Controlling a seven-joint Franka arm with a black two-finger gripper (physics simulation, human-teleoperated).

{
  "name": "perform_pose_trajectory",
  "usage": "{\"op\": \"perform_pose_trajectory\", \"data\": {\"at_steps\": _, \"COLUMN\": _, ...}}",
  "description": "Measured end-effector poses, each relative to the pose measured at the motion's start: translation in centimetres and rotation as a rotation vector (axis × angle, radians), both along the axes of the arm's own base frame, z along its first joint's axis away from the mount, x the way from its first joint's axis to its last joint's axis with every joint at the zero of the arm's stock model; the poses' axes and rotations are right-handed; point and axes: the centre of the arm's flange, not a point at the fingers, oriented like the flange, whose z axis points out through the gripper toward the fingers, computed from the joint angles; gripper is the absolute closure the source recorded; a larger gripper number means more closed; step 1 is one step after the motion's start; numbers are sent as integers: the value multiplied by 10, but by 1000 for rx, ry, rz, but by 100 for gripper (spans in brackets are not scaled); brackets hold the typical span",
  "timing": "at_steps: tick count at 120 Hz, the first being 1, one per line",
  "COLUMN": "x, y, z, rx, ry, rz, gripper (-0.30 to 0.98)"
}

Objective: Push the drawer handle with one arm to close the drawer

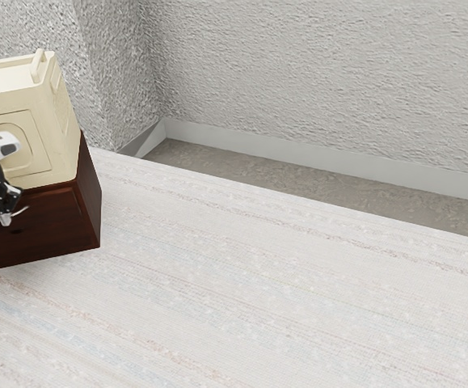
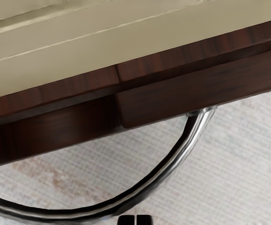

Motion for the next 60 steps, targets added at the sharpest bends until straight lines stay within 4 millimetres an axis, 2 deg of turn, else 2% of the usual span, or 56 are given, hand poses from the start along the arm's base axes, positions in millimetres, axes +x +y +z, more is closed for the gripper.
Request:
{"op": "perform_pose_trajectory", "data": {"at_steps": 24, "x": 1, "y": 9, "z": 0, "rx": 14, "ry": 2, "rz": -95, "gripper": 79}}
{"op": "perform_pose_trajectory", "data": {"at_steps": 38, "x": 1, "y": 9, "z": 0, "rx": 11, "ry": -9, "rz": -91, "gripper": 79}}
{"op": "perform_pose_trajectory", "data": {"at_steps": 56, "x": -28, "y": -19, "z": 16, "rx": 8, "ry": -33, "rz": -44, "gripper": 78}}
{"op": "perform_pose_trajectory", "data": {"at_steps": 60, "x": -36, "y": -27, "z": 24, "rx": 11, "ry": -39, "rz": -40, "gripper": 73}}
